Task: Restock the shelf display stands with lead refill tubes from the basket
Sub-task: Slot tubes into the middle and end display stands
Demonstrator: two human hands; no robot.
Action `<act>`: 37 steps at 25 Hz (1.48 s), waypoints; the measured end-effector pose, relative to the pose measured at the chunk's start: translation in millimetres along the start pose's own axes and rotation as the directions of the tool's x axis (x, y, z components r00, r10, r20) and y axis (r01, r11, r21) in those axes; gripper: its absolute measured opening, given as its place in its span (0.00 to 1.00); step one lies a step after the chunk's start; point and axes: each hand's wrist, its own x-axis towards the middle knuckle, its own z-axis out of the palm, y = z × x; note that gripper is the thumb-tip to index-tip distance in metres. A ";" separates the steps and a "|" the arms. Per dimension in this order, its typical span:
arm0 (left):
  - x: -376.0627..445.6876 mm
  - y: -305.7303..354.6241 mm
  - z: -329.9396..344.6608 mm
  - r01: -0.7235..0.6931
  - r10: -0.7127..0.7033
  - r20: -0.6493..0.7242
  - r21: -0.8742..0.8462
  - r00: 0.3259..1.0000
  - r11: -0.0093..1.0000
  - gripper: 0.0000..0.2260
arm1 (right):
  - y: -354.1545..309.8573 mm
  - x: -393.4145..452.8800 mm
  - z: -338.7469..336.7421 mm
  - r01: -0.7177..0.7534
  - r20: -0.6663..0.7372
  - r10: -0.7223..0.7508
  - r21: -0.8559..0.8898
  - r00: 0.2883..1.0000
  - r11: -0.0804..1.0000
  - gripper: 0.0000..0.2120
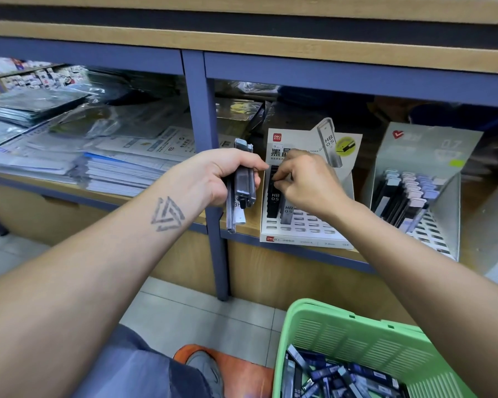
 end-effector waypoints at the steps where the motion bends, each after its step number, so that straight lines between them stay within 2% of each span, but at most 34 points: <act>1: 0.0 -0.1 0.5 0.001 -0.001 0.000 0.000 1.000 1.000 0.07 | -1.3 0.8 -0.4 0.014 0.013 -0.013 -0.032 1.000 0.999 0.06; 7: -1.0 -1.5 6.0 -0.009 0.010 0.036 -0.020 0.999 1.000 0.05 | 1.2 -2.1 -1.7 0.060 0.154 -0.034 -0.164 0.987 0.985 0.12; 8: -1.0 -2.4 7.2 -0.012 0.013 0.049 -0.029 0.999 0.999 0.05 | 1.3 -2.2 -3.7 0.037 0.140 -0.021 -0.112 0.990 0.993 0.13; 10: -1.6 -4.0 9.7 -0.015 0.018 0.071 -0.045 0.997 0.999 0.05 | -2.2 -2.8 -12.5 -0.115 0.059 0.105 0.200 0.993 0.973 0.13; 11: -1.6 -4.7 12.0 -0.015 0.018 0.076 -0.049 0.997 0.999 0.06 | -4.3 -3.0 -18.9 -0.205 0.060 0.198 0.415 0.978 0.887 0.11; 13: -2.0 -5.4 18.2 -0.025 0.030 0.084 -0.059 0.996 0.998 0.08 | -6.7 -6.1 -32.0 -0.339 0.211 0.270 0.695 0.939 0.634 0.08; 15: -4.1 -5.2 28.6 -0.035 0.042 0.105 -0.067 0.994 0.997 0.09 | -2.7 -11.7 -43.0 -0.427 0.372 0.211 0.783 0.904 0.452 0.10; 18: -3.4 -6.6 45.2 -0.034 0.040 0.143 -0.044 0.989 0.998 0.10 | 8.3 -18.2 -53.8 -0.478 0.470 0.109 0.813 0.876 0.332 0.13; 23: -3.5 -10.6 68.9 -0.063 0.070 0.181 -0.045 0.981 0.997 0.19 | 19.5 -29.6 -71.1 -0.475 0.459 0.134 0.805 0.878 0.356 0.23; 29: -1.9 -14.5 108.2 -0.066 0.072 0.255 -0.034 0.964 0.997 0.12 | 49.8 -50.9 -102.9 -0.498 0.438 0.261 0.833 0.860 0.241 0.26; 34: -2.3 -17.3 142.3 -0.078 0.046 0.296 0.098 0.954 0.992 0.07 | 84.5 -73.3 -123.3 -0.429 0.340 0.319 0.861 0.885 0.273 0.30; 37: -1.1 -11.5 160.5 -0.075 0.030 0.325 0.128 0.945 0.989 0.08 | 99.1 -81.6 -138.4 -0.384 0.277 0.360 0.881 0.891 0.274 0.24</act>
